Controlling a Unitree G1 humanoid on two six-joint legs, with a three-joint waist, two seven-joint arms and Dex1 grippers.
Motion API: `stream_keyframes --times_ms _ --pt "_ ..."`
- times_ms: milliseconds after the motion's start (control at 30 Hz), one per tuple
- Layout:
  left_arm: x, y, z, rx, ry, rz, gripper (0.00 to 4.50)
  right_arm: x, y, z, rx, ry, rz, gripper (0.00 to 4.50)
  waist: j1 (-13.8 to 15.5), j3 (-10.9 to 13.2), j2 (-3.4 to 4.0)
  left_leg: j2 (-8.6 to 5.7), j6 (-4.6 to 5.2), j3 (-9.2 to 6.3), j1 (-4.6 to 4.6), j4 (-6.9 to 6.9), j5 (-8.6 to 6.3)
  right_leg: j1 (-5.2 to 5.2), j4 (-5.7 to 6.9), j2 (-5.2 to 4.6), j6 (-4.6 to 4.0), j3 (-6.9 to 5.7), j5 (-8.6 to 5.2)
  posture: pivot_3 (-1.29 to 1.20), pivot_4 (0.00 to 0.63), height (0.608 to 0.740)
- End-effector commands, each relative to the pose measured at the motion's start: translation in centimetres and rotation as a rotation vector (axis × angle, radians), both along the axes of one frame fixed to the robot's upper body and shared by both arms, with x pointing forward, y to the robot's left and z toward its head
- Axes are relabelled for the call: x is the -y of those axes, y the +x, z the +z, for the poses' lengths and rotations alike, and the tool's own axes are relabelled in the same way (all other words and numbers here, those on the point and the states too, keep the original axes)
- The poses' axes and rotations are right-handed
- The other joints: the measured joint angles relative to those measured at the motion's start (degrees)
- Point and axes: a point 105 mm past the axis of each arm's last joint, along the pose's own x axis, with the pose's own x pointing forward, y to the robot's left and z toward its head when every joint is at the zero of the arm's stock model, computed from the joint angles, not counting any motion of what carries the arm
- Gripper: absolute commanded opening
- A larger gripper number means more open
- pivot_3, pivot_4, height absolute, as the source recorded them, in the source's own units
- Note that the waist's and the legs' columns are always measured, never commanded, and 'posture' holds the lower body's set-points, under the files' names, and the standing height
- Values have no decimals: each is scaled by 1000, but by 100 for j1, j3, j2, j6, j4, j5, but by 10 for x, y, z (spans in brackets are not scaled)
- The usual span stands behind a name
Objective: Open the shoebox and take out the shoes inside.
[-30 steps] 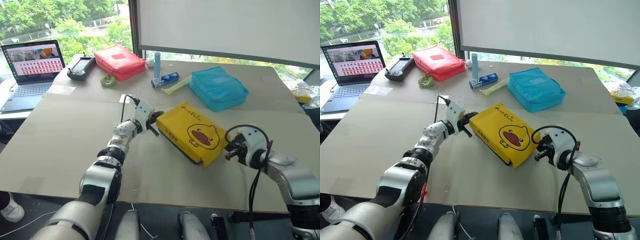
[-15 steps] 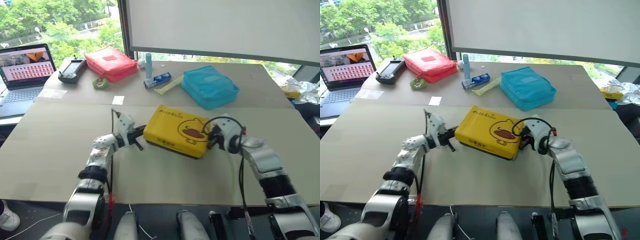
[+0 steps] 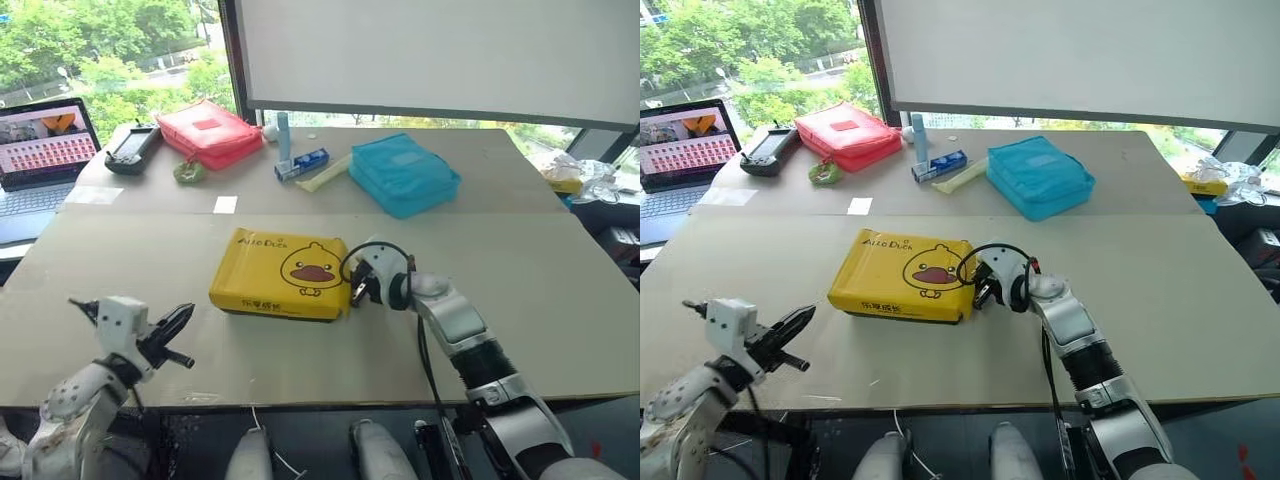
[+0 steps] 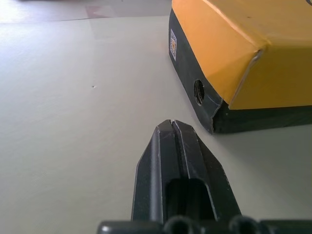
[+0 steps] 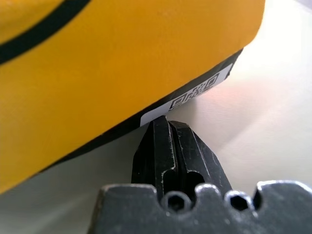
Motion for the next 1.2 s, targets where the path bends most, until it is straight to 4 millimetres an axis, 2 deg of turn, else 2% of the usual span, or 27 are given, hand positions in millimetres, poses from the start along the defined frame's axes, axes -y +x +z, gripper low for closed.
stream_keyframes --times_ms 33,167,367,433,567,667,767,867,1100,1200 --pt "4 3 20 77 16 -10 0 9 7 -1 1 -22 -4 78 -14 -1 0 0 0 -1 -3 0 0 0 -5 0 0 0 0 0 150 729" --pt "7 8 22 79 66 -47 0 18 17 1 35 -57 -18 78 -9 -1 0 -1 -1 3 -11 0 0 1 -26 -2 -1 0 1 0 150 729" --pt "-32 35 37 115 232 58 0 38 23 -7 46 -125 -58 78 22 -1 0 -2 -1 3 -15 -4 0 -17 -1 -1 -2 0 2 0 150 729" --pt "-26 52 43 148 251 19 0 47 24 -9 39 -140 -90 78 70 -1 0 -4 -1 3 -15 -11 0 -18 0 -3 -2 0 2 0 150 729" --pt "25 74 55 233 245 -186 0 57 20 -10 27 -167 -100 78 219 -7 -17 -9 -1 4 -18 -20 1 -15 8 -4 -2 -1 2 0 150 729" --pt "51 83 47 228 283 -285 0 60 18 -6 32 -173 -93 78 294 -8 -19 -9 -3 12 -19 -19 2 -12 0 -7 -2 0 2 0 150 729" --pt "78 78 45 203 205 -387 0 61 13 0 50 -169 -73 78 318 -9 -18 -9 -3 11 -18 -19 3 6 9 -4 -2 1 2 0 150 729" --pt "96 63 43 170 163 -469 0 65 8 5 57 -165 -69 78 372 -9 -18 -8 -2 8 -21 -24 4 3 13 -2 9 0 -5 0 150 729" --pt "117 33 45 100 121 -572 0 74 1 8 55 -176 -66 78 481 -8 -19 -8 -5 12 -27 -21 7 8 5 -5 22 1 -34 0 150 729" --pt "108 36 49 107 139 -532 0 75 1 8 53 -186 -55 78 486 -7 -20 -9 -6 13 -28 -20 6 9 4 -6 22 1 -35 0 150 729"
